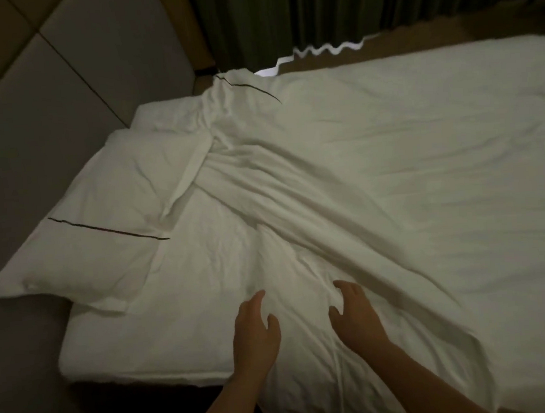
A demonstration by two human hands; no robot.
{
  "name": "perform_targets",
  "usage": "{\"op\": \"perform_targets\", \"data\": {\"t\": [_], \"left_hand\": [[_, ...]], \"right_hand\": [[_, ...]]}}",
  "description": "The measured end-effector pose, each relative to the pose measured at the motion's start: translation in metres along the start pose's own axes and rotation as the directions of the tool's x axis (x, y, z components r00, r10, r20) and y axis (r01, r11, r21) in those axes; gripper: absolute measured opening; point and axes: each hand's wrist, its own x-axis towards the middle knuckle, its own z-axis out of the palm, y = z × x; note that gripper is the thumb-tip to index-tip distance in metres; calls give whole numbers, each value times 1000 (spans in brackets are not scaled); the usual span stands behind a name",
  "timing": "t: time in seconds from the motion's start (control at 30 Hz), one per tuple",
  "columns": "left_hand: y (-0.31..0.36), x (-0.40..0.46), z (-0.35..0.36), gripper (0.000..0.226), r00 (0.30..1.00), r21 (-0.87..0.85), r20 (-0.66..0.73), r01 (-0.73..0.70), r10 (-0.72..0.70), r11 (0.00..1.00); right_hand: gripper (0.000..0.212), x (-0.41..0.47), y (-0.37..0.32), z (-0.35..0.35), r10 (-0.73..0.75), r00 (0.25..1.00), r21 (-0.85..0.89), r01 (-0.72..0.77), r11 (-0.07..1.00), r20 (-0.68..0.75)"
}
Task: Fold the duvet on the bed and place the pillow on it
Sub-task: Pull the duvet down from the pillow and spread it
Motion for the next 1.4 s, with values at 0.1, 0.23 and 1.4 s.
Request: {"op": "perform_targets", "data": {"t": [0.1, 0.23, 1.4], "left_hand": [[-2, 8, -8, 58, 989, 29, 144, -41, 36, 999], [21, 4, -7, 67, 951, 49, 296, -106, 87, 993], [455, -435, 506, 68, 514, -2, 594, -768, 618, 641]], "right_hand": [[52, -20, -17, 5, 75, 997, 41, -74, 996, -21], [49, -72, -7, -2, 227, 972, 130, -217, 967, -67], [47, -390, 511, -421, 620, 576, 490, -388, 781, -533]]}}
